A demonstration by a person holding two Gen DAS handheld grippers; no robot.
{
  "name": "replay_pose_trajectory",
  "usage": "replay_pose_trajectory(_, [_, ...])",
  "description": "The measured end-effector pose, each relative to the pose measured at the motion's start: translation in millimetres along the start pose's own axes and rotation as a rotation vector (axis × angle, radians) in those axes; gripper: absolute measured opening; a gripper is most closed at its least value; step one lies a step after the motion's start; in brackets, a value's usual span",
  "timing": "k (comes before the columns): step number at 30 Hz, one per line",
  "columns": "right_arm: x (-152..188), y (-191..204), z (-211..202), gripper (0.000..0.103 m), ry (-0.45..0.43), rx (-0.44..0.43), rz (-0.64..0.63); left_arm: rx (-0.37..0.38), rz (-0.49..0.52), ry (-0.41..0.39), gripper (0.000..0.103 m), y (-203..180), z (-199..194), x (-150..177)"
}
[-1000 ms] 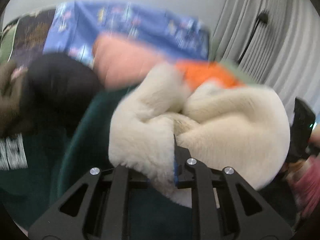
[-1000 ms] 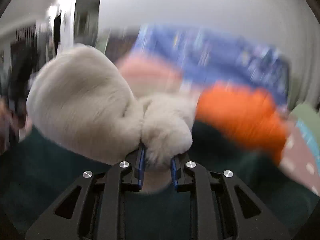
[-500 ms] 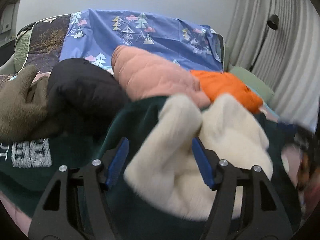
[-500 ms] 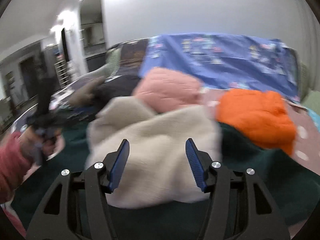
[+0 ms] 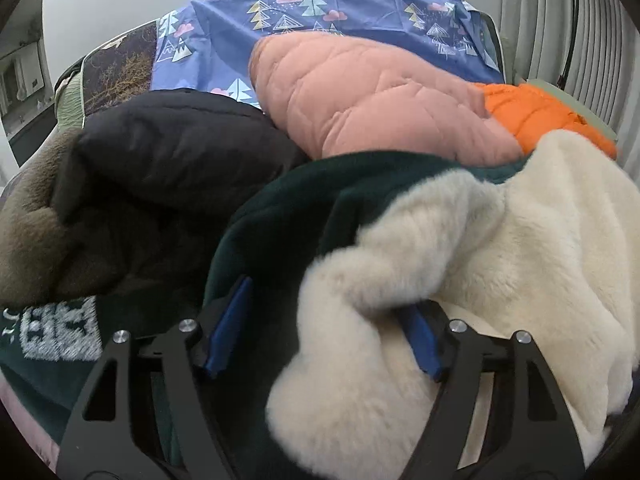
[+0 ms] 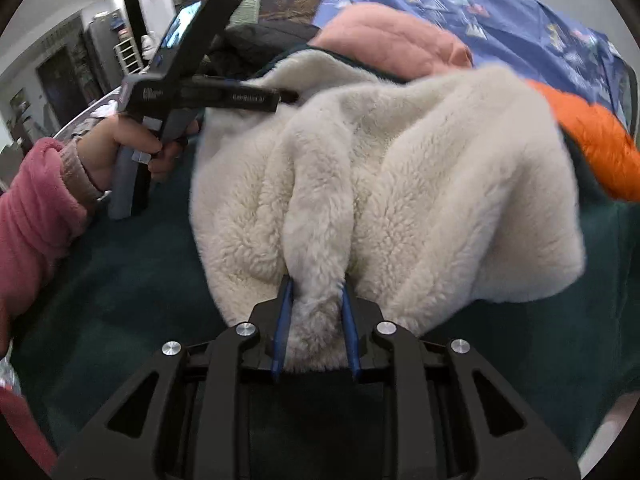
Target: Fold large clothes
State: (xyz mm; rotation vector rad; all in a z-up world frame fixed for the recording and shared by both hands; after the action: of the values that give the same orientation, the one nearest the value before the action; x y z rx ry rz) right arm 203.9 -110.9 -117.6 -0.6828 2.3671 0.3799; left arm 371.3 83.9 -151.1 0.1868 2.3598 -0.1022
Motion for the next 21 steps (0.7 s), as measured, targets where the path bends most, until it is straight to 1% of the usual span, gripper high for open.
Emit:
replay_pose_trajectory(1, [-6,-7,-12,0.032,-0.046,0.014,0.016,0.009,-0.012,0.004,0.073,2,-10,1])
replay_pose_trajectory(2, [-12,-22,-32,0.04,-0.108,0.038,0.054,0.015,-0.017,0.003,0.073,3,-16,4])
replay_pose_trajectory(3, [-16,-37,-45,0.043,-0.146,0.06,0.092,0.023,-0.02,-0.001,0.074,6,-24,7])
replay_pose_trajectory(4, [-18,-53,-53,0.044,-0.167,0.08,0.136,0.026,-0.02,-0.007,0.075,8,-32,9])
replay_pose_trajectory(6, [-18,-81,-59,0.044,-0.173,0.129,0.206,0.044,-0.033,-0.011,0.075,15,-44,13])
replay_pose_trajectory(8, [-18,-113,-60,0.044,-0.168,0.194,0.275,0.083,-0.068,-0.014,0.075,20,-51,12])
replay_pose_trajectory(9, [-21,-128,-58,0.044,-0.163,0.206,0.318,0.098,-0.082,-0.017,0.074,21,-52,9])
replay_pose_trajectory(10, [-21,-136,-53,0.044,-0.165,0.202,0.354,0.11,-0.098,-0.02,0.071,20,-52,2])
replay_pose_trajectory(11, [-28,-144,-47,0.044,-0.169,0.192,0.388,0.123,-0.11,-0.019,0.058,18,-52,-2])
replay_pose_trajectory(12, [-27,-146,-48,0.044,-0.173,0.171,0.415,0.159,-0.123,-0.006,0.05,11,-50,-8])
replay_pose_trajectory(13, [-34,-150,-42,0.044,-0.171,0.145,0.43,0.191,-0.125,0.011,0.048,3,-48,-12])
replay_pose_trajectory(14, [-39,-147,-39,0.044,-0.172,0.13,0.434,0.199,-0.11,0.025,0.048,-5,-43,-14])
replay_pose_trajectory(15, [-46,-147,-35,0.044,-0.174,0.125,0.429,0.187,-0.088,0.036,0.048,-11,-38,-16])
replay_pose_trajectory(16, [-53,-143,-30,0.046,-0.172,0.116,0.413,0.156,-0.059,0.044,0.048,-17,-31,-18])
replay_pose_trajectory(17, [-64,-141,-20,0.052,-0.171,0.111,0.394,0.111,-0.031,0.042,0.049,-22,-22,-21])
replay_pose_trajectory(18, [-70,-140,-11,0.053,-0.168,0.121,0.371,0.082,-0.018,0.038,0.053,-25,-14,-25])
replay_pose_trajectory(19, [-72,-139,-5,0.054,-0.162,0.125,0.364,0.065,-0.018,0.043,0.053,-26,-2,-29])
replay_pose_trajectory(20, [-76,-140,5,0.053,-0.154,0.127,0.36,0.064,-0.037,0.05,0.053,-25,6,-31])
replay_pose_trajectory(21, [-75,-142,18,0.047,-0.131,0.142,0.353,0.066,-0.059,0.051,0.055,-24,13,-32])
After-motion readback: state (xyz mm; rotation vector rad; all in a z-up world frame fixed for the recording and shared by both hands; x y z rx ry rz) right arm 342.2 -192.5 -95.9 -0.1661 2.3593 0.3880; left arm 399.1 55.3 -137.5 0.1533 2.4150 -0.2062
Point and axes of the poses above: each gripper's, at about its wrist camera, not at the fingertips, and z roughly the way its jaws point, y to its left, x to its underside, the point moved 7 cm from there along z, roughly the way its jaws point, and after that the axes turned 3 degrees about -z, right-handed, at the moved point
